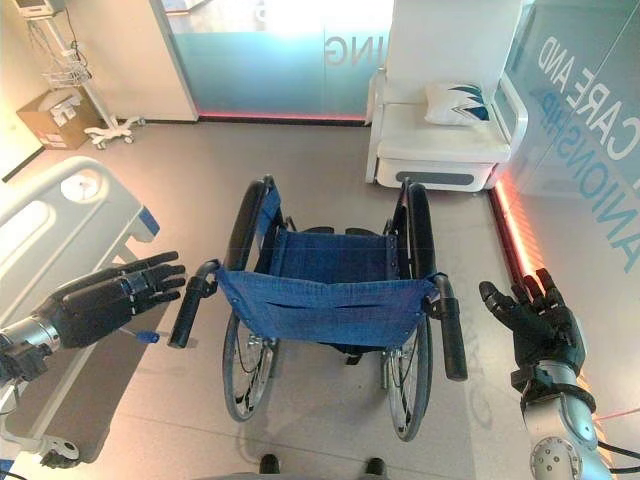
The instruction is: Push the wheelchair next to the bed
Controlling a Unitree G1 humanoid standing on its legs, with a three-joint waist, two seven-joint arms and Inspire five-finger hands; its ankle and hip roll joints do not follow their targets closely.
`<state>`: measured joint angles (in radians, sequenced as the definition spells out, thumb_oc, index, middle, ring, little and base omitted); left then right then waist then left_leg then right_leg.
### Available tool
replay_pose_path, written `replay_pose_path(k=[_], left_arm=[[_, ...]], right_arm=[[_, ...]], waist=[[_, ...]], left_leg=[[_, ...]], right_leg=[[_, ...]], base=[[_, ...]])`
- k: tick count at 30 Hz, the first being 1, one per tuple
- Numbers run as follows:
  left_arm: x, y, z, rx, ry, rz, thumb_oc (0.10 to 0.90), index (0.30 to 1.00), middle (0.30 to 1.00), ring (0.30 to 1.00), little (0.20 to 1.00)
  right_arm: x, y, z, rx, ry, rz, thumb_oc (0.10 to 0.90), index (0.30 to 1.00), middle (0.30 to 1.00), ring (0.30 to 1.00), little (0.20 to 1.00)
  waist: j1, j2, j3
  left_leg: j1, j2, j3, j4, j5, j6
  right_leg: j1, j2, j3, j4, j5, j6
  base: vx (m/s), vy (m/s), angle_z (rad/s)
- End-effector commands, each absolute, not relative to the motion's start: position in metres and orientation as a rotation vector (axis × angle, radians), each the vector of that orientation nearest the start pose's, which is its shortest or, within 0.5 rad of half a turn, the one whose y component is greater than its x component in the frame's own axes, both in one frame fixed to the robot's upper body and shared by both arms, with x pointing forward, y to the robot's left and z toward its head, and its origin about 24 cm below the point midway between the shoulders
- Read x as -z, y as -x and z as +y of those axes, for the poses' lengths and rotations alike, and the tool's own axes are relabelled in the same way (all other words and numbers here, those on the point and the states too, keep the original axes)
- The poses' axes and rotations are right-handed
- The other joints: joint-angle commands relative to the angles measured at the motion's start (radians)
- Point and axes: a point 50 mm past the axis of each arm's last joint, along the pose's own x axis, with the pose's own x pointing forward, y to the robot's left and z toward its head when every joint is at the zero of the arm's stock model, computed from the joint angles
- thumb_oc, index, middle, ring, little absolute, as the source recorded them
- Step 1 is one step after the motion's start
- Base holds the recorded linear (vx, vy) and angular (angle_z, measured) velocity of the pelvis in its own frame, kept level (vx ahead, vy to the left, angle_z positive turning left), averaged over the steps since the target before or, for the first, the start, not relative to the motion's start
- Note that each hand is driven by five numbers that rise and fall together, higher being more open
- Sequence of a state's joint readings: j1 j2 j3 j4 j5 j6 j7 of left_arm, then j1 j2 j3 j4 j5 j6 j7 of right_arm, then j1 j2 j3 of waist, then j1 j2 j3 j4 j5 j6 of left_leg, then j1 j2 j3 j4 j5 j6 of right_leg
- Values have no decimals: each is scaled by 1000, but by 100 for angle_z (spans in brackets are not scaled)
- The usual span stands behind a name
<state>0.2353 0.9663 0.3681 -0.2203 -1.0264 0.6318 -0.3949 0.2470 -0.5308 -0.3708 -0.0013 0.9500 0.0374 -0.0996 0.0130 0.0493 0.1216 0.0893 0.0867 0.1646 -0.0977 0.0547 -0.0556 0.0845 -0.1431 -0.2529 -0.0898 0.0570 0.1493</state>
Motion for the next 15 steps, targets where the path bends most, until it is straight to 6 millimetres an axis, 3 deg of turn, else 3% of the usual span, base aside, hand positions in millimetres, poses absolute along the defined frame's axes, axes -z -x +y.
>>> replay_pose_path(k=[1,5,15], left_arm=[[-174,-221,302,363,-48,304,800,900,900,900,900],[-171,-218,321,274,-200,389,800,900,900,900,900],[-174,-206,323,387,-341,508,800,900,900,900,900]], right_arm=[[-148,-209,-339,348,-225,-272,800,900,900,900,900],[-161,-209,-339,336,-204,-297,800,900,900,900,900],[-168,-204,-340,324,-192,-308,800,900,900,900,900]], waist=[[-26,3,-24],[-28,3,-19],[-30,6,-23]], left_leg=[[5,-18,41,10,-41,-2],[5,-17,45,10,-39,-1],[3,-13,56,10,-35,-1]], right_leg=[[12,17,-21,3,-27,-16],[10,20,-18,3,-27,-15],[7,24,-19,3,-25,-14]], base=[[0,0,0],[0,0,0],[0,0,0]])
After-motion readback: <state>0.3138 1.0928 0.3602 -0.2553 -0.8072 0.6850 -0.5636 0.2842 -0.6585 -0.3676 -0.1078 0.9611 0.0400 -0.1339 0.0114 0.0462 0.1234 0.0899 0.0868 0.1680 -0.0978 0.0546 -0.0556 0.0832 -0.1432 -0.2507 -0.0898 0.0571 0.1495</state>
